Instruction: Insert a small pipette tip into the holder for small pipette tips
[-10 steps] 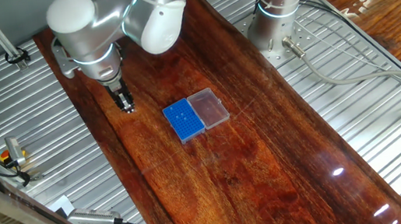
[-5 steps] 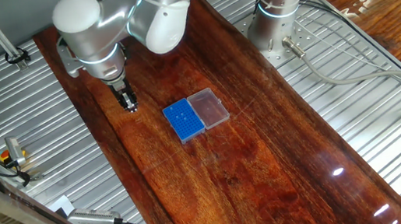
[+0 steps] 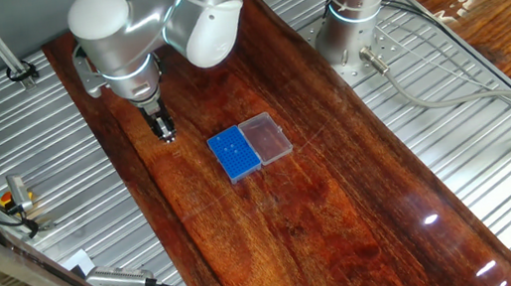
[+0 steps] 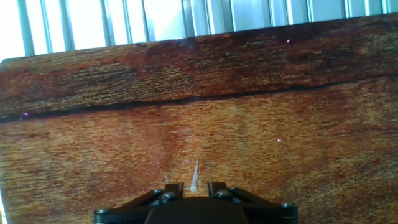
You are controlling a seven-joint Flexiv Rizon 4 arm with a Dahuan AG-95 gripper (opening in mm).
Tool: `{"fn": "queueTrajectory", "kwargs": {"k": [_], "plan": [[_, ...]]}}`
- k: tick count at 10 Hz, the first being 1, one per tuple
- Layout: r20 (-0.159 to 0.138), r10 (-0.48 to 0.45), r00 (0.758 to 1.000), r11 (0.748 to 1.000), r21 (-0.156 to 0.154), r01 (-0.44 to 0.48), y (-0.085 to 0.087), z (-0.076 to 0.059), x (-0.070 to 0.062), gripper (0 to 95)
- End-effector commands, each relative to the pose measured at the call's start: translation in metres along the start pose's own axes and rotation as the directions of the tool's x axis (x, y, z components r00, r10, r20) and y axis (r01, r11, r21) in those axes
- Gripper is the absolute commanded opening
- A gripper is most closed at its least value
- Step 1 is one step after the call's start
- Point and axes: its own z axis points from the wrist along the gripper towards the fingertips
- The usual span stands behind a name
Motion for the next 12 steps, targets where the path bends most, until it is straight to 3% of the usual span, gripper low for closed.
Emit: {"fn": "queueTrajectory", "kwargs": {"k": [1,12], "plan": [[0.005,0.004,1.0,1.0,0.003,-0.004,0.0,0.0,0.0,19.0],[0.002,0.068,0.998,0.998,-0.004,-0.068,0.004,0.011,-0.005,19.0]]}}
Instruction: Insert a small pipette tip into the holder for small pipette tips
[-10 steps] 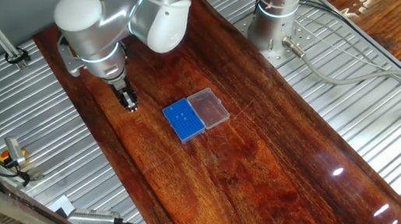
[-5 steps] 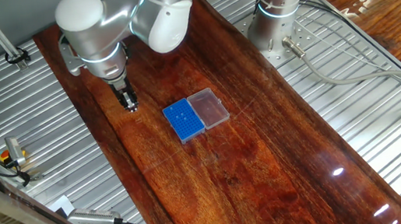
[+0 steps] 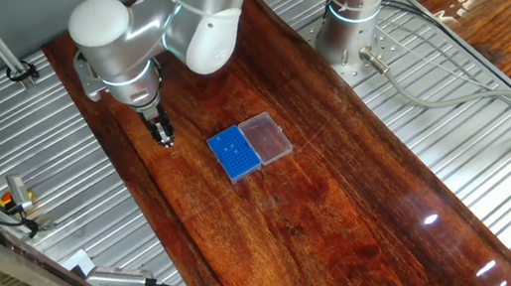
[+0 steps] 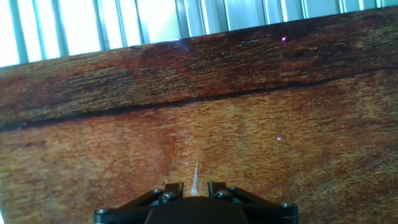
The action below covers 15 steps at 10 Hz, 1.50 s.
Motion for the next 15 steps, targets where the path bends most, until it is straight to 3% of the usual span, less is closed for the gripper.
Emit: {"fn": "queueTrajectory", "kwargs": {"k": [1,6,13,14,15], "plan": [[0.0,0.002,1.0,1.0,-0.001,-0.002,-0.001,0.001,0.002,19.0],[0.002,-0.004,1.0,1.0,0.0,0.004,-0.004,0.007,0.011,19.0],[0.007,0.004,1.0,1.0,0.0,-0.004,-0.002,0.011,0.013,19.0],[0.007,0.006,1.0,1.0,-0.001,-0.006,-0.002,0.011,0.013,0.0],[0.008,0.007,1.0,1.0,-0.002,-0.007,-0.001,0.012,0.012,0.0]]}}
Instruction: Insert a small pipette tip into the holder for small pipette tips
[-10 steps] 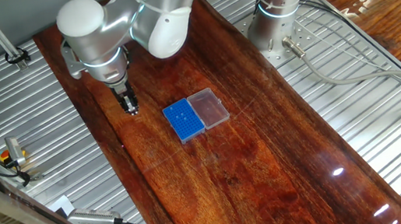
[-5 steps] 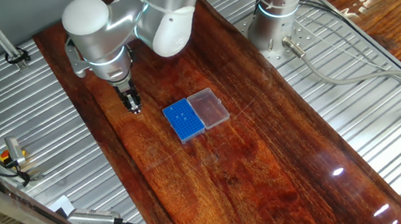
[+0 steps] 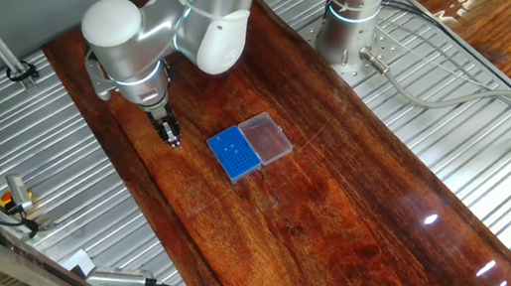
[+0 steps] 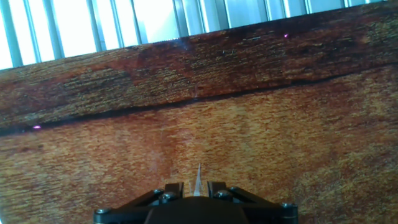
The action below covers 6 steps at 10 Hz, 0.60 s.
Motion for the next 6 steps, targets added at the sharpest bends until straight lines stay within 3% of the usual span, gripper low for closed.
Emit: {"fn": "queueTrajectory", "kwargs": {"k": [1,6], "plan": [[0.0,0.001,1.0,1.0,-0.001,-0.001,0.0005,0.0004,-0.0003,0.0],[0.0,0.001,1.0,1.0,-0.002,-0.001,0.0012,0.0005,-0.0008,0.0]]}}
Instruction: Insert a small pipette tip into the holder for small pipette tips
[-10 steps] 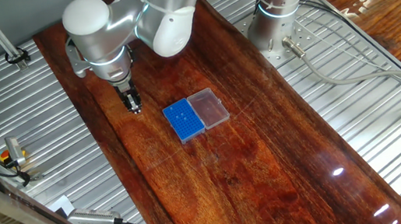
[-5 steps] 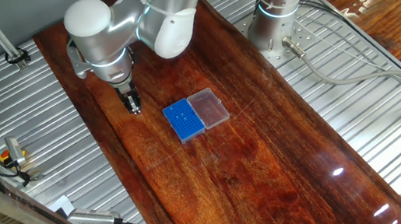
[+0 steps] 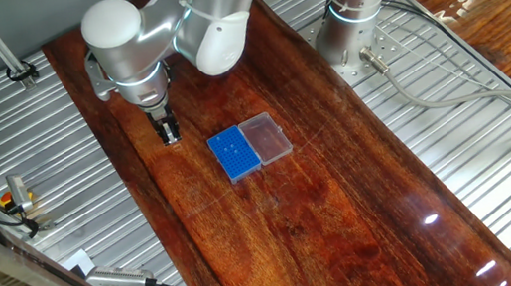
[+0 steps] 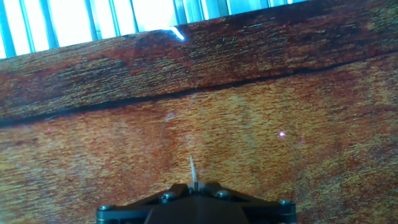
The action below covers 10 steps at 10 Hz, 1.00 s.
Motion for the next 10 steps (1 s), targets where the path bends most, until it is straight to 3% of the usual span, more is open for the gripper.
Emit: {"fn": "queueTrajectory", "kwargs": {"k": [1,10], "plan": [[0.0,-0.002,1.0,1.0,-0.001,0.002,0.0,0.0001,0.0001,19.0],[0.004,-0.003,1.0,1.0,-0.001,0.003,0.0005,0.0007,-0.0003,19.0]]}}
